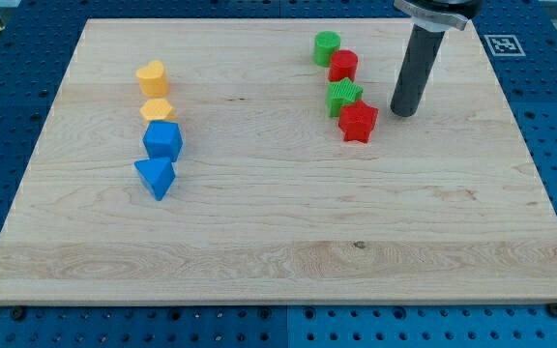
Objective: Point your arm at the green circle
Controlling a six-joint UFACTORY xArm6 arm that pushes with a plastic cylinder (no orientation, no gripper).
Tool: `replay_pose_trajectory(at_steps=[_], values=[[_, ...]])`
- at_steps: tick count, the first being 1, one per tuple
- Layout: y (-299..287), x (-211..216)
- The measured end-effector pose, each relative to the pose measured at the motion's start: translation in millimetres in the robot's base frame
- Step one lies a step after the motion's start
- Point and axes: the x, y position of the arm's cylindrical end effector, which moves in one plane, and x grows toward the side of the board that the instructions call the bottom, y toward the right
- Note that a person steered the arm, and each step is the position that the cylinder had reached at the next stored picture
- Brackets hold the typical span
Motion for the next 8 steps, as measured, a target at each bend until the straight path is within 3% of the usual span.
replay_pose_trajectory(at_steps=[4, 6, 8], values=[[-24, 46], [12, 76], [26, 79]])
